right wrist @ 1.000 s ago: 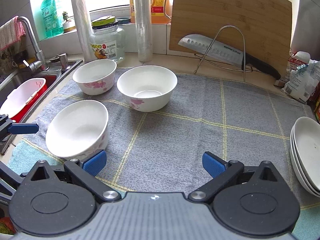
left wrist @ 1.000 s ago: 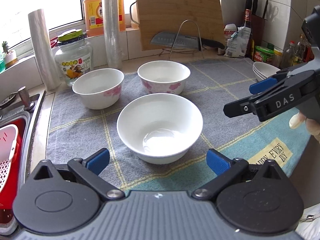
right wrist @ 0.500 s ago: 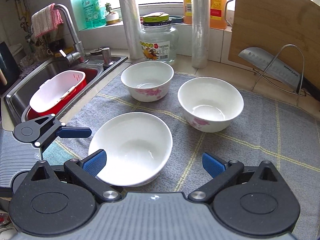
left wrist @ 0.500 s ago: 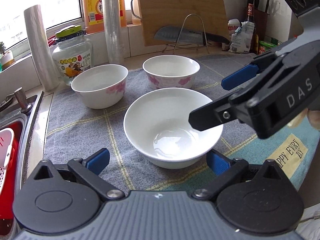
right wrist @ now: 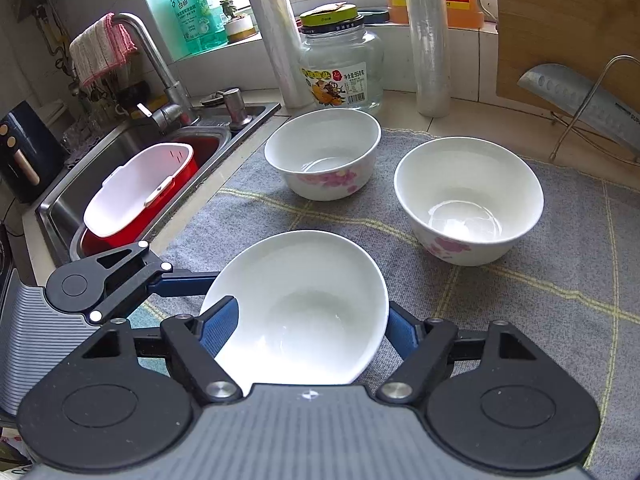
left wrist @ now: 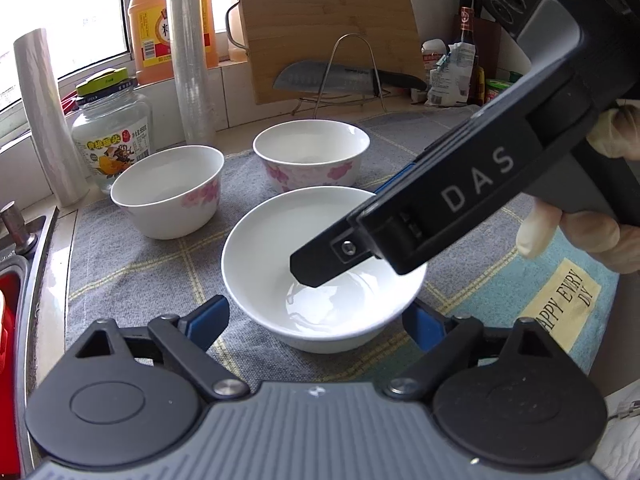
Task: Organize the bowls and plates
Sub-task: 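Close the right gripper on the rim of a white bowl, then lift the white bowl with the right tool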
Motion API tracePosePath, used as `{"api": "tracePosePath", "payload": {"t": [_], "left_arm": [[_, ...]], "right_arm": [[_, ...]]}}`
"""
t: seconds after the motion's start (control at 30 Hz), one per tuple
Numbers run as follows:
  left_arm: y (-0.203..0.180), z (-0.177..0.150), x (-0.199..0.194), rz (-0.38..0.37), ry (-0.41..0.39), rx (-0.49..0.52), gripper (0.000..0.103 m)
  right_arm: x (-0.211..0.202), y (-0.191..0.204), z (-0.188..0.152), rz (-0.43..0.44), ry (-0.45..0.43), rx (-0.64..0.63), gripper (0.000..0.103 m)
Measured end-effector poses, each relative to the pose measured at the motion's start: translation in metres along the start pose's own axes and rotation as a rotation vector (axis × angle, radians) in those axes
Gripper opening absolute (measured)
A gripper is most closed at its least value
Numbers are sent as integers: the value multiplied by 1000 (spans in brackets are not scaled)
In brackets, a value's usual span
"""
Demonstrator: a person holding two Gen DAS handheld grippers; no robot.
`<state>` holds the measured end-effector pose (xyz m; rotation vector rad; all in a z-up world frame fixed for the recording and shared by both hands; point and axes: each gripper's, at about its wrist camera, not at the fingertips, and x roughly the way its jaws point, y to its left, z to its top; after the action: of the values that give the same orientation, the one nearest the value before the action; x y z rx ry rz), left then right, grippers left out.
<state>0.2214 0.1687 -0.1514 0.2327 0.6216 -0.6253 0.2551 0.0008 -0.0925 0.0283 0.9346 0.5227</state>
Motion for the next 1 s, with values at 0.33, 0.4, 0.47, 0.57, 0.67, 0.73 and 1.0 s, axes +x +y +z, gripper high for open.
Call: {"api": "tracePosePath", "payload": {"t": [0.33, 0.4, 0.47, 0.57, 0.67, 0.73, 1.0], "left_arm": [[1, 2, 4, -28, -9, 10, 91], [1, 2, 4, -29, -7, 9, 91], [1, 3, 4, -28, -4, 16, 91], [0, 4, 4, -28, 2, 18, 91], [0, 5, 4, -31, 9, 15, 91], [-1, 7, 3, -31, 11, 15, 91], [-8, 15, -7, -35, 22, 21, 90]], "right_arm": [[1, -2, 3, -13, 0, 3, 75], [0, -2, 3, -17, 0, 6, 73], [0, -1, 3, -24, 3, 2, 72], [-1, 0, 2, -31, 4, -2, 72], [-3, 1, 2, -32, 1, -2, 72], [-6, 1, 1, -31, -3, 2, 72], [-20, 1, -2, -29, -29, 7, 72]]}}
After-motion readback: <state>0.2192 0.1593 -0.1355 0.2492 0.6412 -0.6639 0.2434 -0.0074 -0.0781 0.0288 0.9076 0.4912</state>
